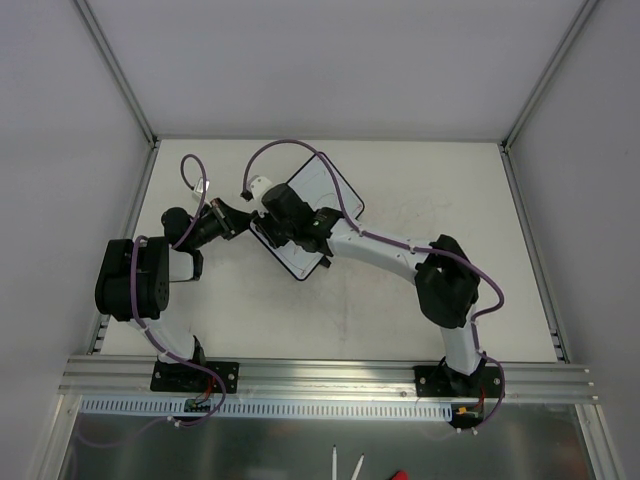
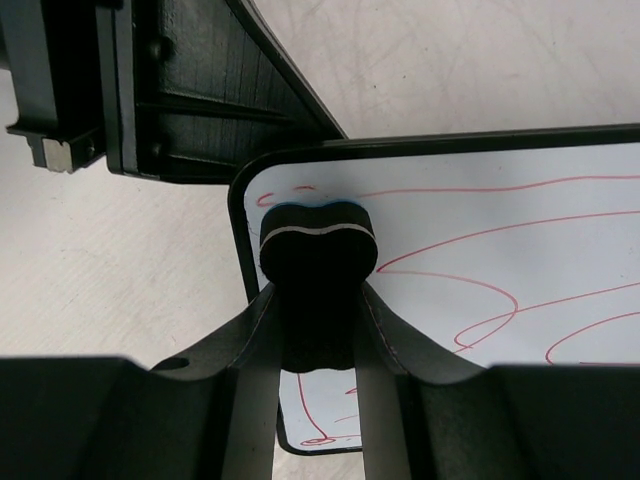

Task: Erase the whiteboard
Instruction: Erase the whiteboard at the whiteboard stand.

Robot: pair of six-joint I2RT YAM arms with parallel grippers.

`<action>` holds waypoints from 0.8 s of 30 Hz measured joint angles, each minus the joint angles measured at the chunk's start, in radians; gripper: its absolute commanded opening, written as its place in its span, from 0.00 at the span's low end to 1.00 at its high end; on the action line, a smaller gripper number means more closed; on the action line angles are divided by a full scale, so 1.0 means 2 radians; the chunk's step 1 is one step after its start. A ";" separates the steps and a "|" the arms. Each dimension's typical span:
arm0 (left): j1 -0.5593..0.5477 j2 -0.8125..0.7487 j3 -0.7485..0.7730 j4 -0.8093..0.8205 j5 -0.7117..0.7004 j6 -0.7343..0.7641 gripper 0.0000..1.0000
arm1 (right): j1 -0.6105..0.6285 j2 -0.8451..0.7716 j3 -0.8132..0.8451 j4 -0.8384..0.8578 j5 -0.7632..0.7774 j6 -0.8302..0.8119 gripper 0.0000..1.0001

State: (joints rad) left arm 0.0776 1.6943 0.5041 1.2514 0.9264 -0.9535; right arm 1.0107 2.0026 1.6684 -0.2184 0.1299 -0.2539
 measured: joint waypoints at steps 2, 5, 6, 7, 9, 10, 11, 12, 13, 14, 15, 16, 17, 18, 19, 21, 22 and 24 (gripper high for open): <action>0.000 0.000 0.000 0.000 0.000 0.000 0.00 | 0.000 -0.004 -0.009 0.003 0.002 0.000 0.00; 0.000 0.000 0.000 0.000 0.000 0.000 0.00 | 0.000 -0.009 -0.022 0.010 0.006 0.000 0.00; 0.000 0.000 0.000 0.000 0.000 0.000 0.00 | 0.000 -0.011 -0.027 0.012 0.006 0.000 0.00; 0.000 0.000 0.000 0.000 0.000 0.000 0.00 | 0.000 -0.014 -0.034 0.016 0.007 0.000 0.00; 0.000 0.000 0.000 0.000 0.000 0.000 0.00 | 0.000 -0.019 -0.045 0.020 0.009 0.000 0.00; 0.000 0.000 0.000 0.000 0.000 0.000 0.00 | 0.000 -0.021 -0.050 0.021 0.010 0.000 0.00; 0.000 0.000 0.000 0.000 0.000 0.000 0.00 | 0.000 -0.023 -0.056 0.024 0.011 0.000 0.00; 0.000 0.000 0.000 0.000 0.000 0.000 0.00 | 0.000 -0.025 -0.060 0.024 0.012 0.000 0.00; 0.000 0.000 0.000 0.000 0.000 0.000 0.00 | 0.000 -0.028 -0.065 0.025 0.012 0.000 0.00; 0.000 0.000 0.000 0.000 0.000 0.000 0.00 | 0.000 -0.030 -0.071 0.027 0.013 0.001 0.00; 0.000 0.000 0.000 0.000 0.000 0.000 0.00 | 0.000 -0.032 -0.078 0.029 0.014 0.001 0.00; 0.000 0.000 0.000 0.000 0.000 0.000 0.00 | 0.000 -0.035 -0.082 0.029 0.015 0.001 0.00; 0.000 0.000 0.000 0.000 0.000 0.000 0.00 | 0.000 -0.037 -0.089 0.030 0.016 0.001 0.00; 0.000 0.000 0.000 0.000 0.000 -0.001 0.00 | 0.000 -0.040 -0.095 0.032 0.017 0.001 0.00; 0.000 0.000 0.000 0.000 0.000 -0.001 0.00 | 0.000 -0.042 -0.100 0.032 0.018 0.002 0.00; 0.000 0.000 0.000 0.000 0.000 -0.001 0.00 | 0.000 -0.044 -0.107 0.032 0.019 0.003 0.00; 0.000 0.000 0.000 0.000 0.000 -0.001 0.00 | 0.000 -0.045 -0.109 0.033 0.020 0.003 0.00; 0.000 0.000 0.000 0.000 0.000 -0.001 0.00 | 0.000 -0.047 -0.112 0.034 0.020 0.003 0.00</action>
State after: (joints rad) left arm 0.0772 1.6951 0.5037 1.2518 0.9264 -0.9550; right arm 1.0107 1.9091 1.4437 -0.1501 0.1703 -0.2478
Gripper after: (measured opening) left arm 0.003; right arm 0.333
